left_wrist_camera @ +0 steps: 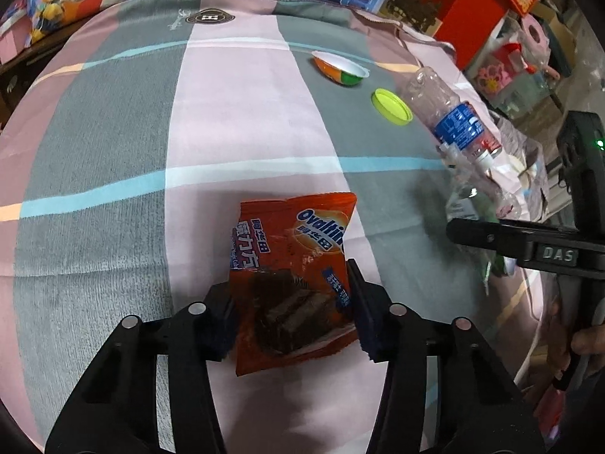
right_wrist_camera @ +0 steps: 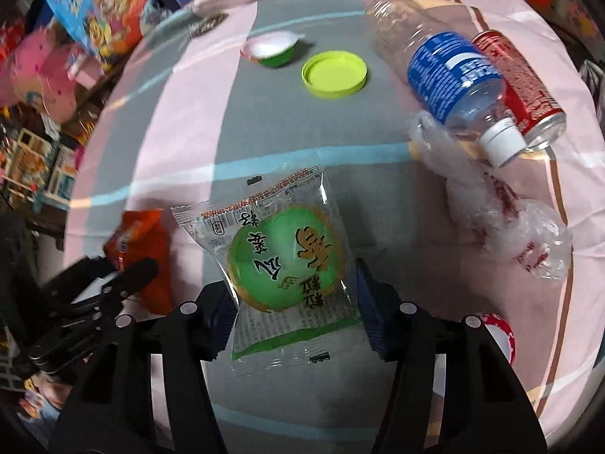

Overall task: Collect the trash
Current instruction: 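Grasp the orange Ovaltine wrapper with the left tool while the right tool grasps the green snack packet, then carry the wrapper and snack packet over the teal bucket and open both tools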

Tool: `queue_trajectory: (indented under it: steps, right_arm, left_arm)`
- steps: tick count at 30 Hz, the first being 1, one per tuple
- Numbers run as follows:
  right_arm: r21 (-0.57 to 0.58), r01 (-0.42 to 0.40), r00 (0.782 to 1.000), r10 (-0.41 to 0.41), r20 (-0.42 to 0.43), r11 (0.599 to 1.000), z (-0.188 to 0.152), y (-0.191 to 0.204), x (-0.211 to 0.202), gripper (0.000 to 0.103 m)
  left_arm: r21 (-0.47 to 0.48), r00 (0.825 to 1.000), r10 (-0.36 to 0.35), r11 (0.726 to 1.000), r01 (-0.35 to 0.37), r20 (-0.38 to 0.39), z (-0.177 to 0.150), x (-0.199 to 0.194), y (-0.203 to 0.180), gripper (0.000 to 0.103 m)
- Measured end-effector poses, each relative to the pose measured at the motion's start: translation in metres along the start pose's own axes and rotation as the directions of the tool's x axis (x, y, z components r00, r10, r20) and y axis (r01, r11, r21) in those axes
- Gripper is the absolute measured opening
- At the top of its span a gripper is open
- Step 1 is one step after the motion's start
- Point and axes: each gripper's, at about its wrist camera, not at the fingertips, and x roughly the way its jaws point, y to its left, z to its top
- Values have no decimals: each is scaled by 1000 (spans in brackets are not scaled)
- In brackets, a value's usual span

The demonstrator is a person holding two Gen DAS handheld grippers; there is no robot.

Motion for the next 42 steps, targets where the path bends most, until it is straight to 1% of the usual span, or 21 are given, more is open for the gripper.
queue_trajectory:
  steps: [4,7,13,16,19,22,24,27,28,29,31,35,36,37,42]
  right_arm:
    - [38,-39,999,37,40,999,-2,-10,-19,55]
    - [55,-52,996,48,71,997,-6,-19,-32,55]
    - [107,-81,988,65,143,991,-16,-49,-65,55]
    - [141,-98,981,72,181,985,-24,-70,-82,55]
    - [172,-113,974,74,214,979,-27,-87,-94,55]
    - [213,-129,963,71,261,968,-35,-113,-113,55]
    - [242,-138,955,64,289,961,-42,-130,-124,55]
    - [302,-152,940,43,338,941,-56,-163,-143,55]
    - [321,-158,935,37,353,934,-60,-173,-149,55]
    - [339,-163,930,29,367,927,-65,-184,-154,55]
    - [367,-170,922,16,388,915,-72,-200,-163,55]
    - [437,-182,902,-29,432,881,-94,-242,-185,55]
    - [454,-177,898,-45,437,873,-100,-252,-190,55]
    - [468,-171,896,-61,440,867,-105,-261,-194,55]
    - [519,-162,891,-102,443,839,-126,-295,-203,55]
  left_arm:
    - [4,1000,12,1000,-12,19,4,-8,-8,46]
    - [41,999,18,999,-20,37,8,-15,-23,46]
    - [112,999,9,994,-14,43,16,-17,-58,46]
    - [144,999,-10,989,4,44,21,-18,-81,46]
    - [177,998,-51,983,44,34,28,-17,-107,46]
    - [216,996,-86,973,80,22,34,-18,-135,46]
    - [251,994,-113,962,106,13,39,-18,-158,46]
    - [331,990,-140,934,132,3,43,-16,-201,46]
    - [347,989,-145,928,136,-1,43,-16,-210,46]
    - [376,988,-156,914,148,-11,43,-13,-228,46]
    - [409,985,-168,897,165,-30,42,-9,-249,46]
    - [482,982,-177,855,189,-71,37,4,-302,46]
    - [501,981,-177,843,194,-81,35,7,-316,46]
    - [511,980,-177,837,196,-86,34,9,-323,46]
    - [571,977,-182,792,214,-115,27,21,-373,46]
